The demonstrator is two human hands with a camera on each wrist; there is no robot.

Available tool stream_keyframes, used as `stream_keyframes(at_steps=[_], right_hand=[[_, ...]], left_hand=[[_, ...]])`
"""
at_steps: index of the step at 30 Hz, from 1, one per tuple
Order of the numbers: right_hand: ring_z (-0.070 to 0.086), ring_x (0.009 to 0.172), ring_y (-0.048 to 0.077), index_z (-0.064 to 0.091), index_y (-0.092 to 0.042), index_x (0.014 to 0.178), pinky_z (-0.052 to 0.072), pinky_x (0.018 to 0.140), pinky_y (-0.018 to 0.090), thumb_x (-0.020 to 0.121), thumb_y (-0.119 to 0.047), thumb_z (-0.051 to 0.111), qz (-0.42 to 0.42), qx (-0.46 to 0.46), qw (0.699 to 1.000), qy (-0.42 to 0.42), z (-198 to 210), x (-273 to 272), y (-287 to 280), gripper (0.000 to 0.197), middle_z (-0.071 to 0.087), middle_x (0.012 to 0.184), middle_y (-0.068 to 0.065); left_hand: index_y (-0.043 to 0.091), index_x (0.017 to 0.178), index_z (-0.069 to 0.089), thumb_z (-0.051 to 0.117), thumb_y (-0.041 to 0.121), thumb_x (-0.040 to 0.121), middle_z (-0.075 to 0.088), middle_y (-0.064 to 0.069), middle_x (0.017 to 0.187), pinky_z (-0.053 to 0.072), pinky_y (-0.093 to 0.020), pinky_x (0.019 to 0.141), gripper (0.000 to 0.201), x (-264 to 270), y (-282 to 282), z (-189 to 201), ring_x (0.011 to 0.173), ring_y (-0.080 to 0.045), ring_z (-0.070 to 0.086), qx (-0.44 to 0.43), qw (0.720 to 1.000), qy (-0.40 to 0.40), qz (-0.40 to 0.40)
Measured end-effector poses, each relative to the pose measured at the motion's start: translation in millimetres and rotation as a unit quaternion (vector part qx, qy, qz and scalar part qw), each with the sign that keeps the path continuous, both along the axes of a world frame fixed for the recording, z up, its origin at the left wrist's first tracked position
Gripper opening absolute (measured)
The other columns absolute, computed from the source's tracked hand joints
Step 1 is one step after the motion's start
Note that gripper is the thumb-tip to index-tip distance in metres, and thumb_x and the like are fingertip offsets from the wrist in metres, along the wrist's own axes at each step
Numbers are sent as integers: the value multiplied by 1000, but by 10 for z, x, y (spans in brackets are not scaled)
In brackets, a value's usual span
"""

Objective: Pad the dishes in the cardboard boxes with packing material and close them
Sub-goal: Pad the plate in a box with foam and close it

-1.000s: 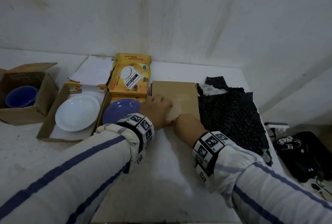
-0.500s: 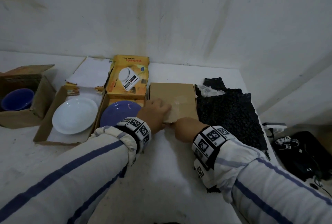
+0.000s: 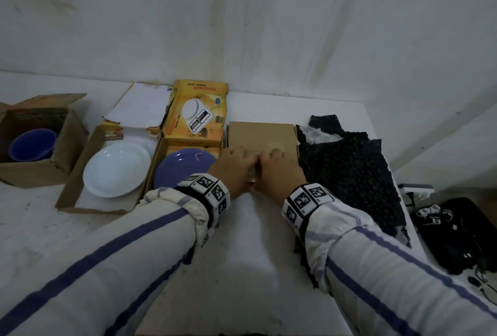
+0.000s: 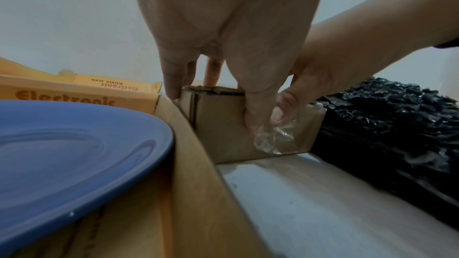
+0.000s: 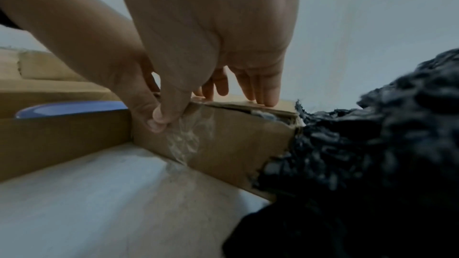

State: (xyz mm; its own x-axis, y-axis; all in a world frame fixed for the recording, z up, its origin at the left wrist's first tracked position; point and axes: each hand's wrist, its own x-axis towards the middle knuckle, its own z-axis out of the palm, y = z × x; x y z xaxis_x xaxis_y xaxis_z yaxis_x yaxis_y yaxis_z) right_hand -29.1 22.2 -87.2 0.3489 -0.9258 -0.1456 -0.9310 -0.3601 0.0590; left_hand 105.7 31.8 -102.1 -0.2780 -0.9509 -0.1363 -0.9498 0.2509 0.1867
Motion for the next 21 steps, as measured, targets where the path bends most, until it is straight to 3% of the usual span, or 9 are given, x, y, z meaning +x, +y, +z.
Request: stream_keyframes(at_steps=[4, 8, 9, 11, 14, 18, 21], right_hand=[[55, 104, 31, 48, -5, 115, 43, 84, 38, 94, -25, 41, 21, -63, 995, 72, -84, 3, 25, 29, 57, 116, 16], [63, 73, 20, 64, -17, 85, 47, 62, 28, 75, -26, 62, 6, -59, 995, 84, -12, 55, 72, 14, 67, 83, 4], [63, 75, 20, 63, -17, 87, 47, 62, 28, 74, -27, 61, 3, -72, 993, 89, 11, 61, 71, 16, 66, 85, 4], [59, 96, 26, 56, -10, 108, 47, 76, 32, 85, -27, 51, 14, -58, 994, 95, -10, 73, 47, 29, 60, 109, 11], [50, 111, 30, 40, -1, 124, 42, 87, 35, 86, -44, 54, 21, -71, 993, 89, -36, 77, 13, 59, 48, 125, 18], [51, 111, 30, 40, 0, 125, 42, 86, 35, 93, -30, 41, 25, -72, 992, 104, -61, 103, 27, 44, 49, 126, 18], [52, 107, 30, 43, -4, 121, 44, 84, 36, 91, -23, 40, 27, -53, 994, 94, -39, 63, -14, 36, 51, 122, 15]], left_hand=[[25, 138, 38, 68, 33, 79, 42, -11, 135, 38, -42, 101, 66, 26, 3, 6, 121, -36, 42, 6, 1000, 5, -10], [26, 140, 34, 66, 28, 79, 42, -11, 136, 38, -43, 101, 70, 72, -8, 15, 120, -35, 43, 13, 1000, 2, -28], [25, 141, 33, 66, 28, 78, 42, -12, 136, 38, -43, 101, 71, 79, -13, 22, 120, -35, 43, 14, 999, 2, -32], [25, 142, 31, 66, 29, 79, 41, -12, 138, 37, -42, 102, 73, 94, -25, 24, 122, -35, 43, 18, 999, 2, -36], [26, 144, 29, 67, 31, 80, 38, -12, 142, 35, -43, 105, 74, 116, -40, -1, 126, -35, 40, 20, 999, 6, -38], [25, 145, 29, 65, 31, 83, 37, -13, 143, 33, -42, 106, 71, 125, -38, 7, 129, -35, 37, 21, 999, 4, -43], [25, 145, 28, 64, 33, 84, 38, -14, 142, 35, -43, 105, 71, 107, -19, 29, 127, -36, 39, 19, 999, -1, -40]])
